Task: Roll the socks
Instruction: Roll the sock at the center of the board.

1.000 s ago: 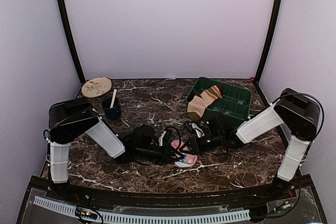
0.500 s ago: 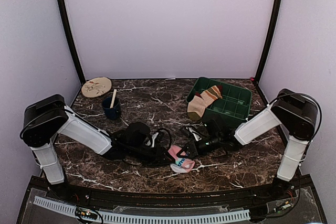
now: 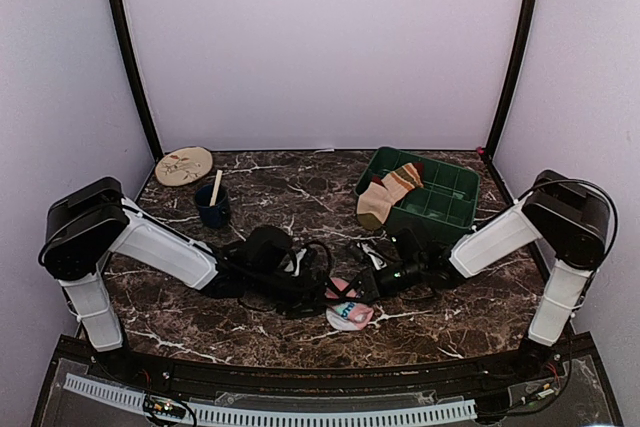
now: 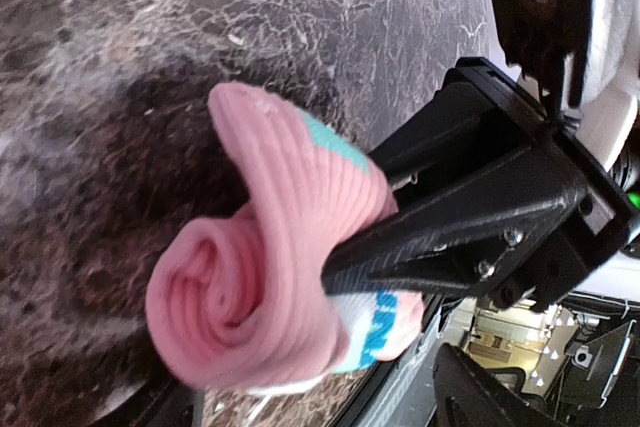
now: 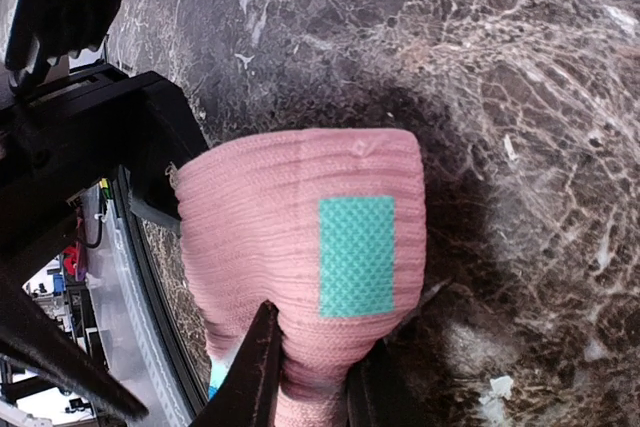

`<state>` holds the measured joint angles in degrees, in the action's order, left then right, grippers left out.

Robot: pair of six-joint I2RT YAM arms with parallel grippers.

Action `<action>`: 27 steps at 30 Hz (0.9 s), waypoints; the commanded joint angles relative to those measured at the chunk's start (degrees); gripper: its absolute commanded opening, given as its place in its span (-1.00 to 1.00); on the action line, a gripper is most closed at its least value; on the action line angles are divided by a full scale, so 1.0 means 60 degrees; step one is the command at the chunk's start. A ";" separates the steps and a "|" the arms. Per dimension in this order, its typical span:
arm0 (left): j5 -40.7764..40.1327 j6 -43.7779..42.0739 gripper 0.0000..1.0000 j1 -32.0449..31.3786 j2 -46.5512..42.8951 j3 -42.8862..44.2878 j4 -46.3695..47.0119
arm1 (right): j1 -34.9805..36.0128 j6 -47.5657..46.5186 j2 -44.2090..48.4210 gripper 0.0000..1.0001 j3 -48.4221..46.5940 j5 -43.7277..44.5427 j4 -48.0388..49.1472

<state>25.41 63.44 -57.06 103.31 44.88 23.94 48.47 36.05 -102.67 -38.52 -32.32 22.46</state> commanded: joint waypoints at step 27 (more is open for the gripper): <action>-0.1057 -0.0103 -0.60 -0.0397 0.1682 0.1961 -0.4407 | 0.0113 0.0466 -0.0080 -1.00 0.0638 0.0280 -0.0392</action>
<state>21.47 65.12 -58.37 108.68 55.96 8.54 48.62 38.35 -101.89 -36.73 -31.42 24.05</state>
